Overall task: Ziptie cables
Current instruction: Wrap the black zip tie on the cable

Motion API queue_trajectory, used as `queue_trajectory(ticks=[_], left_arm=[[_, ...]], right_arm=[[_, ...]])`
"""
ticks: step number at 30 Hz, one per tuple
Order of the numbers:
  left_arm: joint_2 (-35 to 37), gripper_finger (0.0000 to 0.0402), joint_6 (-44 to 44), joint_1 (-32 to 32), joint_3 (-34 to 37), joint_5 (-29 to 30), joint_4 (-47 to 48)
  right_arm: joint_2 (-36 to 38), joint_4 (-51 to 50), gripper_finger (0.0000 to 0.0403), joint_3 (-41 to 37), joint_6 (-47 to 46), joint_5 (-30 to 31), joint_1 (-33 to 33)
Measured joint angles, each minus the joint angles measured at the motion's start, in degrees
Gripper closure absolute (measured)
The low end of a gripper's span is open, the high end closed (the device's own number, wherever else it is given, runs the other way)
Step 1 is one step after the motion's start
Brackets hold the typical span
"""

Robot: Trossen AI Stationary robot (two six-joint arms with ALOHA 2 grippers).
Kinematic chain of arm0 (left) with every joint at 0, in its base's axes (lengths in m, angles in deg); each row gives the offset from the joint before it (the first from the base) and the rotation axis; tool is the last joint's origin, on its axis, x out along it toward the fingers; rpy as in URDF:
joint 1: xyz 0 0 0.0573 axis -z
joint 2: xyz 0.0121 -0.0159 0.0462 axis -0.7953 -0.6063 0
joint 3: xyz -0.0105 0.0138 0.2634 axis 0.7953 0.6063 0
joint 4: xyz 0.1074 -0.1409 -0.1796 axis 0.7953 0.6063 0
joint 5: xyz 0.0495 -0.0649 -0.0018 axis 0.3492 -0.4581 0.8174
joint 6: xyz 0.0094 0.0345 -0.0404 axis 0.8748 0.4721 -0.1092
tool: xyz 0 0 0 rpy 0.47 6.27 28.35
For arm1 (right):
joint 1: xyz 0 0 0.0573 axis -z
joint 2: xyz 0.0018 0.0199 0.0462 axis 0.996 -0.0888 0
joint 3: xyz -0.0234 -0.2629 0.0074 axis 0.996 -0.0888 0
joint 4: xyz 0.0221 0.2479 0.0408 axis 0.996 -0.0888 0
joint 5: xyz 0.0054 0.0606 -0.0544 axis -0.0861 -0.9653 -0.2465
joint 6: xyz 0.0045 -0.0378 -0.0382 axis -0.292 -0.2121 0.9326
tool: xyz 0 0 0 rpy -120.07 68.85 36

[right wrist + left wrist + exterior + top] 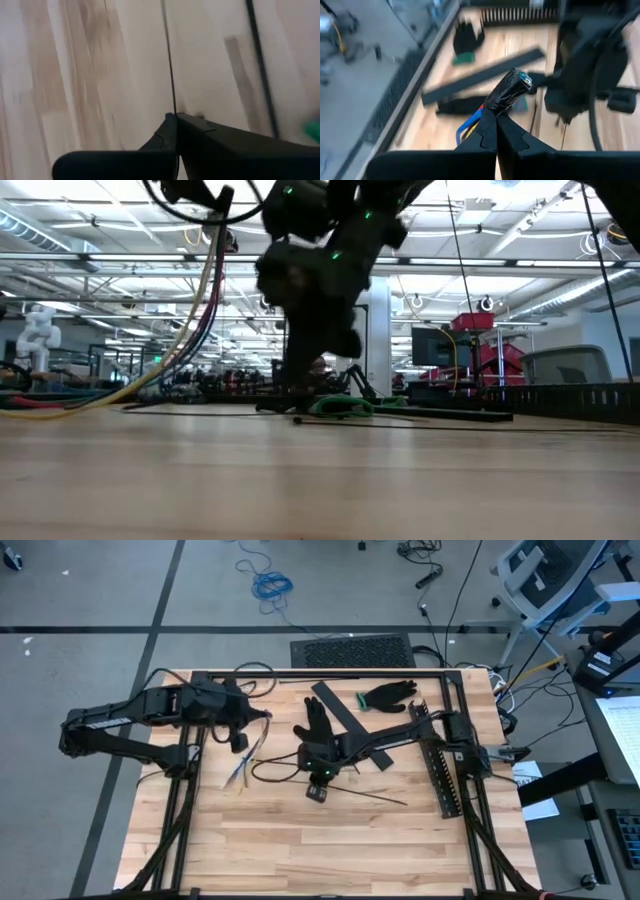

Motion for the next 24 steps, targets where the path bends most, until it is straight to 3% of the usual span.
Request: queue_trajectory(ticks=[7, 14, 20, 24], left_arm=[[5.0, 0.0402, 1.5, 0.0, 0.0, 2.4, -4.8], [9.1, 0.0402, 2.8, 0.0, 0.0, 3.2, -1.6], [8.7, 0.0402, 2.4, 0.0, 0.0, 3.5, 4.8], [5.6, 0.0402, 2.5, 0.0, 0.0, 3.4, 6.1]], right_arm=[[7.2, -13.2, 0.0403, -0.3, 4.7, 1.8, -0.2], [17.8, -17.5, 0.0403, -10.8, 1.7, 4.0, 0.8], [31.5, -2.3, 0.0403, -22.4, -13.9, 10.9, 0.9], [40.0, 12.8, 0.0403, -30.8, -25.1, 23.1, 1.1]])
